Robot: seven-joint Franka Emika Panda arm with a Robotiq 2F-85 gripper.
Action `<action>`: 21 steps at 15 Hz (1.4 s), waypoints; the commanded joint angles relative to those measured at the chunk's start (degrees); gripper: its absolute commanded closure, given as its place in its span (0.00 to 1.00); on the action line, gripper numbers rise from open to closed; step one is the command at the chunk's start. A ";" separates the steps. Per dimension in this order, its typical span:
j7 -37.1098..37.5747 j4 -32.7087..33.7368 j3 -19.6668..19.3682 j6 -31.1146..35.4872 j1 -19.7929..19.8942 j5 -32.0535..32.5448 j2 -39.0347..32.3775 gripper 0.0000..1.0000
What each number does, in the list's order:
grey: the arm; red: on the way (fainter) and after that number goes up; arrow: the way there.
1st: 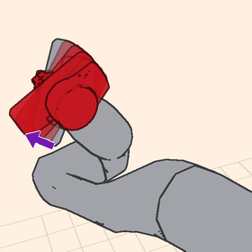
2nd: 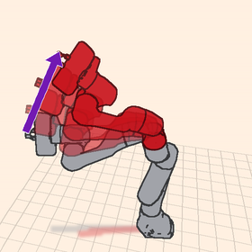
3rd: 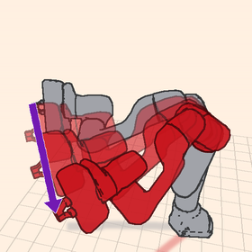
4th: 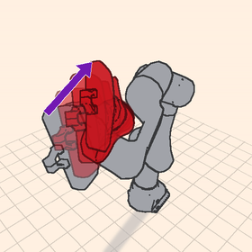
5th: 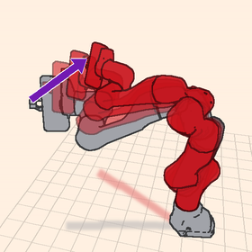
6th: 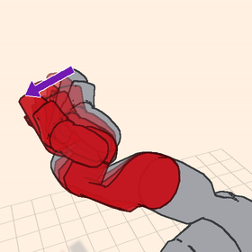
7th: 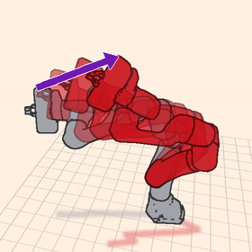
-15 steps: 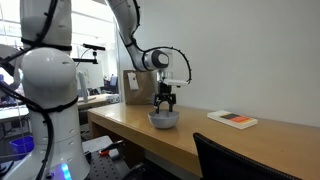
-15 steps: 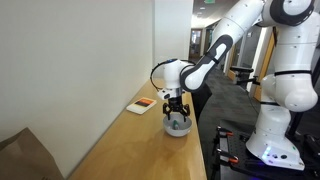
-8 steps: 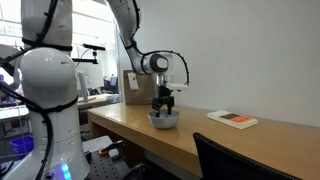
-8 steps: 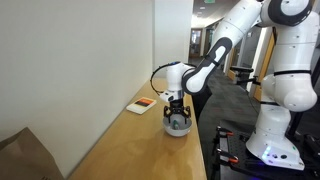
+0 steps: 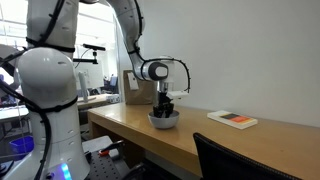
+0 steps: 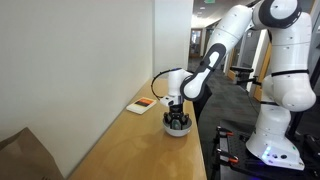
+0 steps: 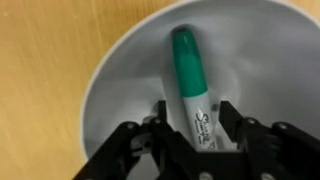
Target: Remove the marker from the bowl and put it on the table
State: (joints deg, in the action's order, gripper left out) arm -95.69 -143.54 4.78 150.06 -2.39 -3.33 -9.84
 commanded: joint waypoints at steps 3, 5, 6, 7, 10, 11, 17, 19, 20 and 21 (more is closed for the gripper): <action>-0.06 -0.44 1.88 3.19 1.88 1.07 -0.16 0.85; 1.05 -0.62 1.59 2.47 1.52 2.70 0.76 0.99; 1.57 -0.73 1.48 2.05 1.34 3.48 1.28 0.94; 2.80 -0.80 1.32 1.15 0.96 4.56 2.21 0.94; 6.93 -0.25 1.03 -1.48 -0.30 8.57 4.78 0.94; 9.66 0.28 0.95 -2.53 -1.03 10.84 5.80 0.94; 21.45 7.12 3.20 -10.34 -5.02 20.20 8.29 0.94; 22.82 9.87 4.78 -10.46 -6.64 17.90 6.48 0.94; 23.07 10.85 5.56 -9.93 -7.33 16.90 5.62 0.94; 23.81 11.74 6.46 -8.75 -8.02 15.39 4.38 0.94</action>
State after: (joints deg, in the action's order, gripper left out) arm -73.88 -135.00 9.78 141.49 -9.21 14.43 -2.28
